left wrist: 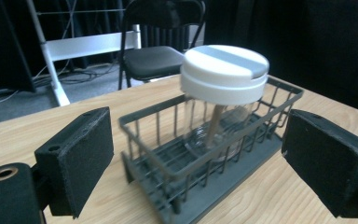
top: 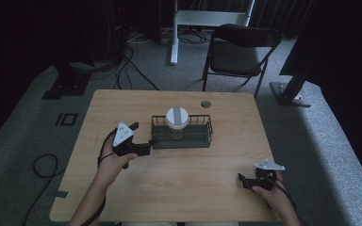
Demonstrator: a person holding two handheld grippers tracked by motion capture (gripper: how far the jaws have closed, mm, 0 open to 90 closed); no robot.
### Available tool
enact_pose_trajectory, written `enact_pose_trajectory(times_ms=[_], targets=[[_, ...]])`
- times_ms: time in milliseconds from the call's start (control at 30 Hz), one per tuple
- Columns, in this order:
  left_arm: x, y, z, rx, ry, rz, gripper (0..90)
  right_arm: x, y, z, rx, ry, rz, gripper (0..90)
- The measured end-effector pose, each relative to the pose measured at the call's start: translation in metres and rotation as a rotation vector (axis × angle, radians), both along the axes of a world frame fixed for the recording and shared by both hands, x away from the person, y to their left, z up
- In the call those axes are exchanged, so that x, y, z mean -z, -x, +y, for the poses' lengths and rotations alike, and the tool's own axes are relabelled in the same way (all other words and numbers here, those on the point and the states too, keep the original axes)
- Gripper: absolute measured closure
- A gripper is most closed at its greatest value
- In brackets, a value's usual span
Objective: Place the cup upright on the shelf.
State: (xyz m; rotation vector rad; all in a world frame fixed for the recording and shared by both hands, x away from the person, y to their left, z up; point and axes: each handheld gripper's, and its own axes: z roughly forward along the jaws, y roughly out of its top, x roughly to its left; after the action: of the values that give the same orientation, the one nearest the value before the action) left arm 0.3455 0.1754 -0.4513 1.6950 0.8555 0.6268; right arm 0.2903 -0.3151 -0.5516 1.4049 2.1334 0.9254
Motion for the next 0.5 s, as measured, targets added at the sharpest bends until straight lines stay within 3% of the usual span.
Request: enact_pose_trajectory(times_ms=[500], targets=[[0.021,0.012,0.041,-0.079,-0.022,0.044,9.6,0.000,0.000,0.000,0.000,0.000,0.000,11.2]])
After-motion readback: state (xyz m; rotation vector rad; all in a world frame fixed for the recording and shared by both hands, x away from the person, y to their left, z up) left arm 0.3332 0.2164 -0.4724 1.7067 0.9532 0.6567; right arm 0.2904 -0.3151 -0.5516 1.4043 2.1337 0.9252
